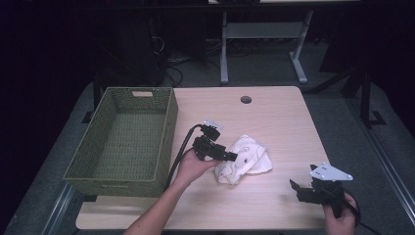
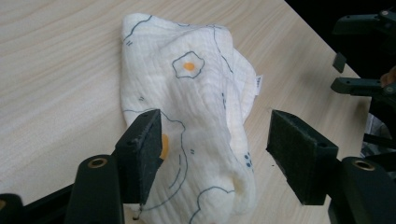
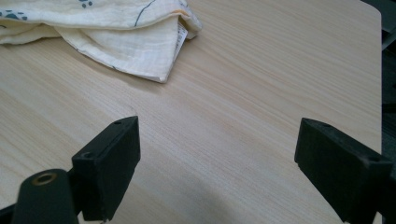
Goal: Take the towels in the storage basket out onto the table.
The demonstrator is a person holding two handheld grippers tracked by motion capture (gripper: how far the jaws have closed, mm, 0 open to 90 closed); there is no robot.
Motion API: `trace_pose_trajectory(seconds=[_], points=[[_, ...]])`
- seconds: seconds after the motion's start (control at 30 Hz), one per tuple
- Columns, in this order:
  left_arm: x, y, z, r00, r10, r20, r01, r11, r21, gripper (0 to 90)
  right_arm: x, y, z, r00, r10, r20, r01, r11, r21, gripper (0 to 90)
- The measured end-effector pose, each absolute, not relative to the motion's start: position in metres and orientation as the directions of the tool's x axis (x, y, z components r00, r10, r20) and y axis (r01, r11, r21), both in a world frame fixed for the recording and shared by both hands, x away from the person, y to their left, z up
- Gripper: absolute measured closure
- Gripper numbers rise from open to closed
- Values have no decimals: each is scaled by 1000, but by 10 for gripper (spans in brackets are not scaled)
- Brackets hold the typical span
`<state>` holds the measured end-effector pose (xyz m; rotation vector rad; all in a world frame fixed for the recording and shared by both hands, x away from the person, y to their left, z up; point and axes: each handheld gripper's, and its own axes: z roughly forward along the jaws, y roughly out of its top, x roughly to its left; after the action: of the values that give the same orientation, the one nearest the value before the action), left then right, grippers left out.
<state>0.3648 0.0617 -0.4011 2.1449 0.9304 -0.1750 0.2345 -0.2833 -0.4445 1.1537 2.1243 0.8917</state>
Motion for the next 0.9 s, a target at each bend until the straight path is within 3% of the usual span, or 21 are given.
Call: trace_pose_trajectory(seconds=[0.27, 0.9], points=[[351, 72, -406, 731, 555, -397, 659, -422, 623, 285, 234, -286, -446, -468, 870, -154, 501, 405, 765, 139], [316, 96, -414, 759, 542, -362, 621, -435, 652, 278, 232, -285, -446, -472, 869, -149, 500, 403, 766, 139]])
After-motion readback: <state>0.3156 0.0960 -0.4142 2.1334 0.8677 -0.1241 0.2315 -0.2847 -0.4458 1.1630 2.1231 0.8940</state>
